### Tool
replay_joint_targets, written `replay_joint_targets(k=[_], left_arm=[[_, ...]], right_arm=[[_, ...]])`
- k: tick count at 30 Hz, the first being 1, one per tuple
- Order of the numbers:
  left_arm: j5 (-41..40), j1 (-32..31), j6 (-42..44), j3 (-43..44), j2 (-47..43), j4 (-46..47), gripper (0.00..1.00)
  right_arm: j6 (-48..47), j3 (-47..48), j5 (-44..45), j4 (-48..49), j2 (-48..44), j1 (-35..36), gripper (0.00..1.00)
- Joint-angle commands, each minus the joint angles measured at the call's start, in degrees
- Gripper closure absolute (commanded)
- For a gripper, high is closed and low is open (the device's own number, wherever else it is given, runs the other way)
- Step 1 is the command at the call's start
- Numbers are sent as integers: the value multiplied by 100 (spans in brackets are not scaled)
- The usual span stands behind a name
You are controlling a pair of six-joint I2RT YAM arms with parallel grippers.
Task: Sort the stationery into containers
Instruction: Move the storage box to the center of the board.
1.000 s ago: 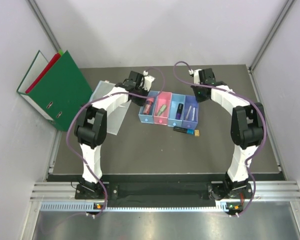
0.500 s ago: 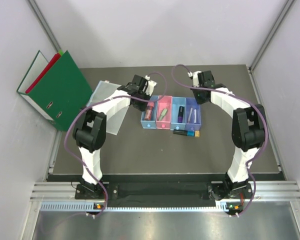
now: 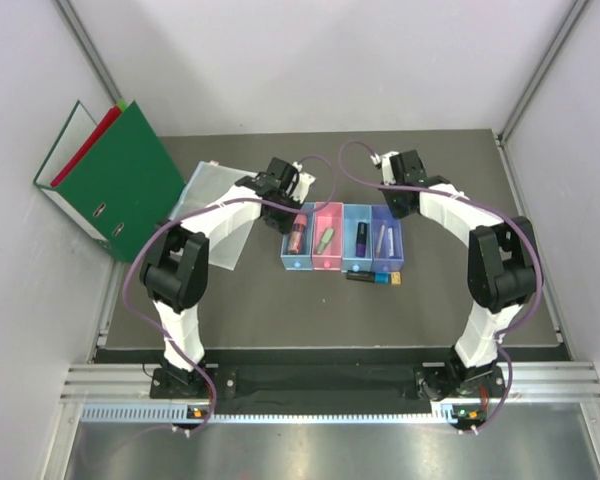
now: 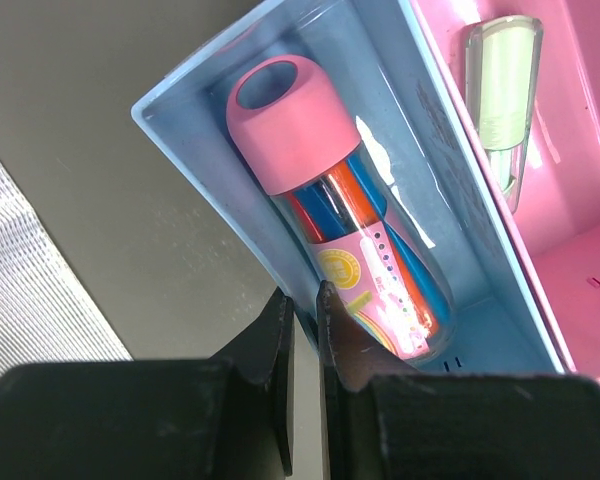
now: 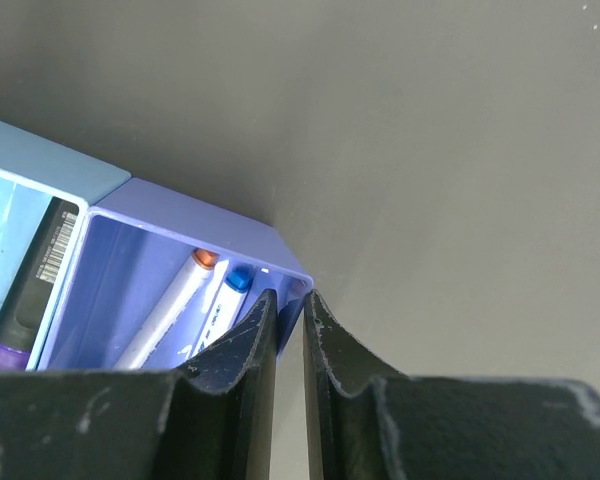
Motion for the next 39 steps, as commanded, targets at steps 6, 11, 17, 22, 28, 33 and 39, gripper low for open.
replay_joint_targets(k=[6,11,17,22,28,33,39], left_arm=[[971,-518,614,-125,-55,-14,98],[831,-386,614,120,208,161,99],[743,-210,711,402,516,223,99],[672,-139,781,525,700,338,99],[690,-113,781,569,763,373,99],[699,-113,746,543,754,399,99],[663,-122,764,499,762,452,99]], right_arm=[[60,367,-905,293,113,527,96],[51,720,-870,328,394,536,96],[16,957,-809,381,588,536,96],[33,931,-748,434,597,536,96],[-46,1194,-677,495,719,509,96],[-63,1467,-677,469,843,509,96],[-107,1573,-694,469,887,509,96]])
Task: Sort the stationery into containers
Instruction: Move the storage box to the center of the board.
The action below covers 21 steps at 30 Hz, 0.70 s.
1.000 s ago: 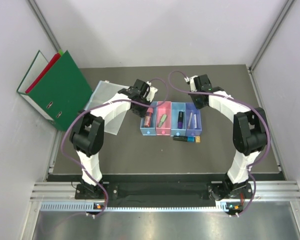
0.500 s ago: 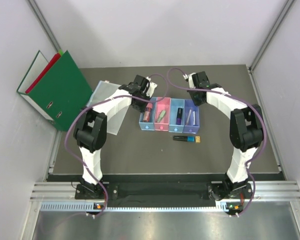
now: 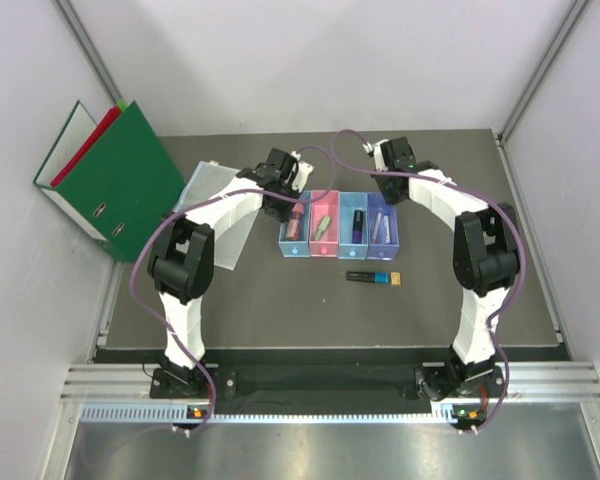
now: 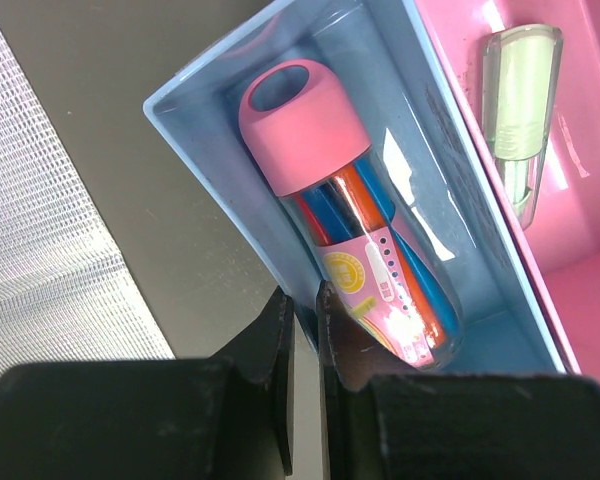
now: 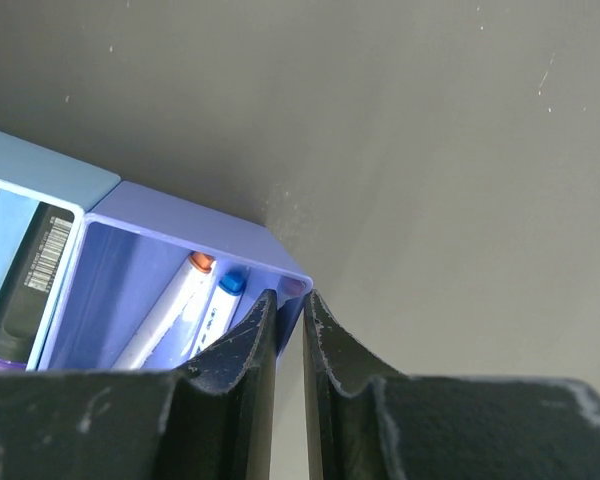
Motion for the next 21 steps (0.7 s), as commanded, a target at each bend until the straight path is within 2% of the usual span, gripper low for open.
replay_joint_targets(k=[1,3,5,7,9,13,21], left_arm=[[1028,-284,580,-78,306,380,98],[1002,-284,571,-96,279,415,89],[976,-284,571,-87,271,433,80],[976,-283,554,-113,210,459,64],[958,-283,536,-131,122,494,54],[905,-283,527,-140,-54,520,41],[642,-283,650,-245,-660,573,36]], right_arm=[[-13,388,-996,773,-1,431,96],[-31,370,-996,764,-18,431,92],[-57,353,-996,747,-80,431,80],[-75,335,-996,746,-167,431,68],[-127,353,-996,703,-220,440,61],[-250,414,-978,632,-449,440,50],[-391,336,-969,404,-1063,440,46]])
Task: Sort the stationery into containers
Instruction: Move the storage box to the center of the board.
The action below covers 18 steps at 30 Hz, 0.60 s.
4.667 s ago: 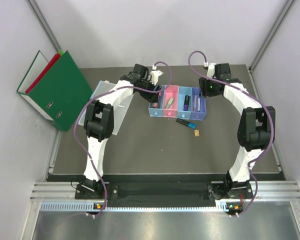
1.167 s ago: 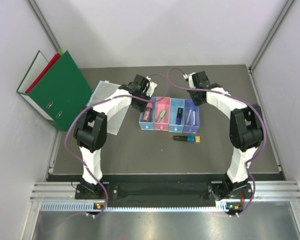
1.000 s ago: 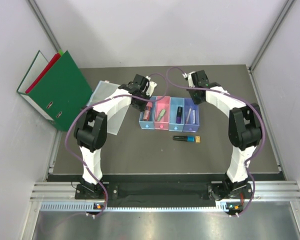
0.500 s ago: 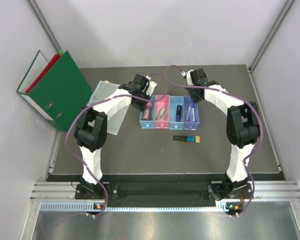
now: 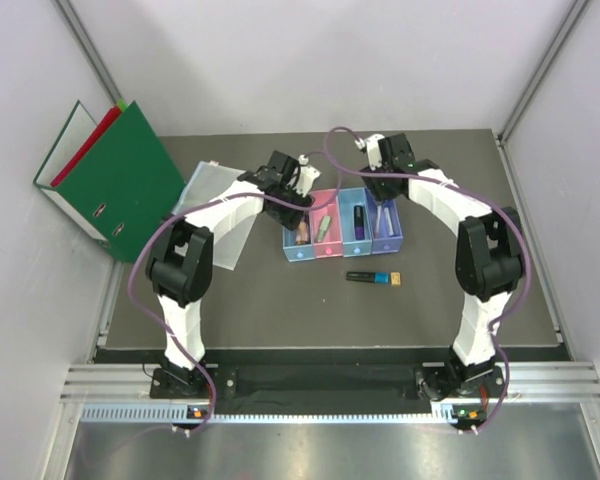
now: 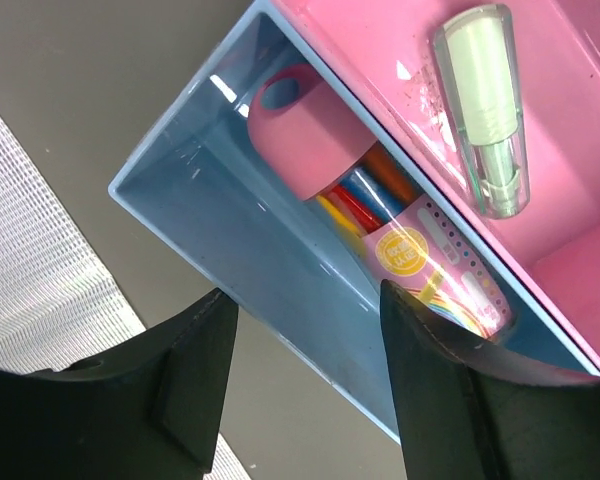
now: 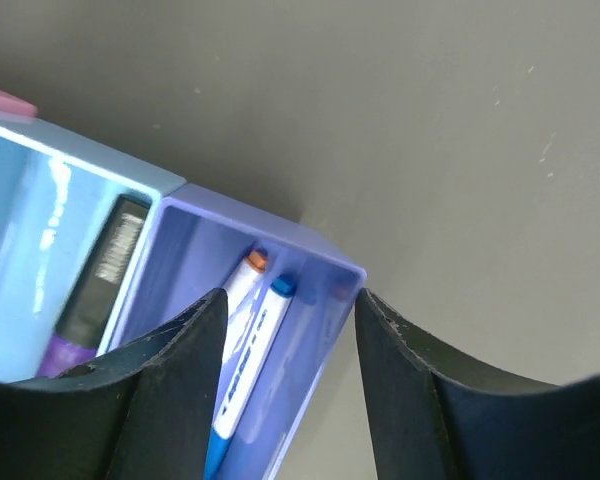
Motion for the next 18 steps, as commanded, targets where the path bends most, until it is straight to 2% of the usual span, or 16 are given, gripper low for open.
replay_joint_targets(k=[1,8,18], left_arm=[[301,-196,113,-81,-547,363,36],[-16,-196,359,-293,-627,416,36],[-358,-205,745,-502,-548,460,37]], right_arm=[[-39,178,-559,255,-922,308,46],[-30,-631,-559,299,-1415,317,45],[-13,-851,-567,167,-1950,273,45]])
